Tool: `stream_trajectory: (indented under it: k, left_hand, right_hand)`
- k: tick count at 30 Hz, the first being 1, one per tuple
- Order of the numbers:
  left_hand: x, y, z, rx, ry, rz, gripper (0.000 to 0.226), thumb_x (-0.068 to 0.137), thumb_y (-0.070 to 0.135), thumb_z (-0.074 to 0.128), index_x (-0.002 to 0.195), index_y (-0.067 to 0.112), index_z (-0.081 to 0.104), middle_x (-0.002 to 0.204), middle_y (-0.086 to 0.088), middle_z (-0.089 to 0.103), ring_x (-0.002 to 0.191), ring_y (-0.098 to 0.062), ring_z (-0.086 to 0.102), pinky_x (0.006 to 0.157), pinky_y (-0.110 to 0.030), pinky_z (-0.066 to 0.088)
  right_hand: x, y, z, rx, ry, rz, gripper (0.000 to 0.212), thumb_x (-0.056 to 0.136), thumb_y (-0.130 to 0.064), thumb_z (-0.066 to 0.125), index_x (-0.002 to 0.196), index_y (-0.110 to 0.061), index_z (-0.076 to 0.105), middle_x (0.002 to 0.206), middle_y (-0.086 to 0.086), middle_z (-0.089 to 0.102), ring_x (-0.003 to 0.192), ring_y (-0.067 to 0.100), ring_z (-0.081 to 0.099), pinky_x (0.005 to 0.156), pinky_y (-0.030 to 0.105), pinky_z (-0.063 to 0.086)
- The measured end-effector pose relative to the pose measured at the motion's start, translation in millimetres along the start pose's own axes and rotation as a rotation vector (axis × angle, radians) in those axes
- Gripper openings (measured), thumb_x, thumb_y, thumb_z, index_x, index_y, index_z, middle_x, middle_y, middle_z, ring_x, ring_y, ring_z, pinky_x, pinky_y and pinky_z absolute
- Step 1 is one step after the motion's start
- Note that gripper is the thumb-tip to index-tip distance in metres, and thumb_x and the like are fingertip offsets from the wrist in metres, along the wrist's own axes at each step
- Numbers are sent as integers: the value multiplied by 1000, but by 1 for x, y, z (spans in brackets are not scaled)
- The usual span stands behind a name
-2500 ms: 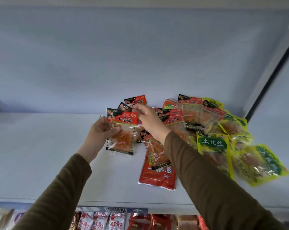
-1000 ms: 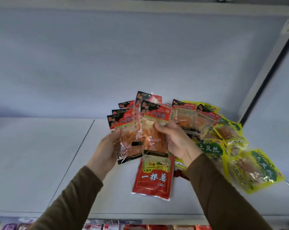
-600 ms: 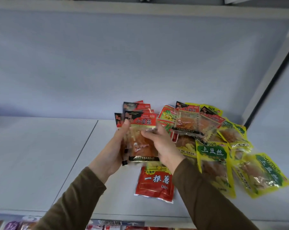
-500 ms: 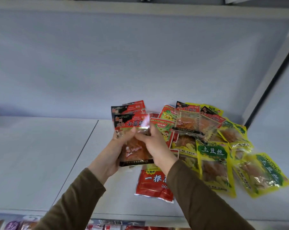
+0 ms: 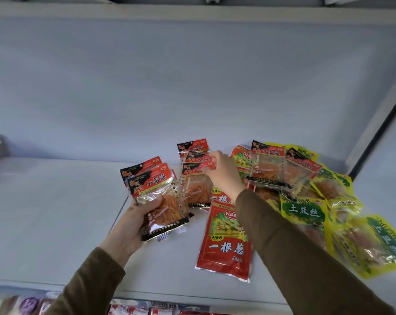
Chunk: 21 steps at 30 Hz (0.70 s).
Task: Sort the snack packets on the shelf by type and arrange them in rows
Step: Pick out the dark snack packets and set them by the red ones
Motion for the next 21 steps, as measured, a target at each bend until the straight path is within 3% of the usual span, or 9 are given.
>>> stream_trajectory:
  k: [3,6,9,11,15,19,21]
  left_hand:
    - [1,-1,-7,8,20,-10,48,78,12,80,124,7,65,115,-19,76,93,-34,78,67,-40,63]
    - [4,0,-14,-1,40,-23,51,78,13,80,126,6,64,116,-20,75,93,-36,77,67,-41,64]
    - [5,3,-18,-2,49,-9,57,78,12,80,131,5,61,116,-19,75,94,-36,77,66,-41,63]
    - [6,4,-19,-9,50,-7,59,77,12,80,132,6,60,117,-19,75,97,-37,76,69,-43,63]
    - [8,6,-20,-11,47,-9,59,76,14,81,131,7,60,120,-20,74,102,-38,75,73,-45,64]
    - [9,12,-23,-15,58,4,60,77,14,81,132,9,58,117,-19,75,98,-38,76,68,-43,63]
    - [10,14,-22,-21,59,11,61,79,13,80,135,8,56,117,-19,75,97,-37,76,67,-43,63]
  right_hand:
    - [21,-7,12,-286,-3,-51,72,91,-49,69,144,-7,44,136,10,57,131,31,47,111,43,40]
    - [32,-9,37,-558,-108,-48,96,80,-68,71,146,-7,36,140,11,54,132,33,42,108,45,40]
    - [36,-5,46,-651,-168,-12,115,68,-78,72,150,-6,32,145,15,47,136,35,39,111,48,38]
    - [38,-6,45,-605,-116,-44,99,75,-65,77,145,-5,38,139,16,50,130,34,46,108,45,43]
    - [39,-7,38,-256,-20,-122,22,99,-19,64,119,-12,60,118,5,63,105,22,64,89,36,54]
    - [41,-9,5,107,56,-154,11,104,-17,51,107,-17,62,104,-6,59,84,4,60,71,16,47]
    - [42,-11,-17,256,114,-163,11,105,-18,50,107,-17,61,104,-5,60,81,1,60,66,14,48]
Point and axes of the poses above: each hand's wrist, its own x-axis towards the middle knuckle, its own z-axis out of the palm, y = z × x, the point moved 7 cm from there along x, towards the middle knuckle
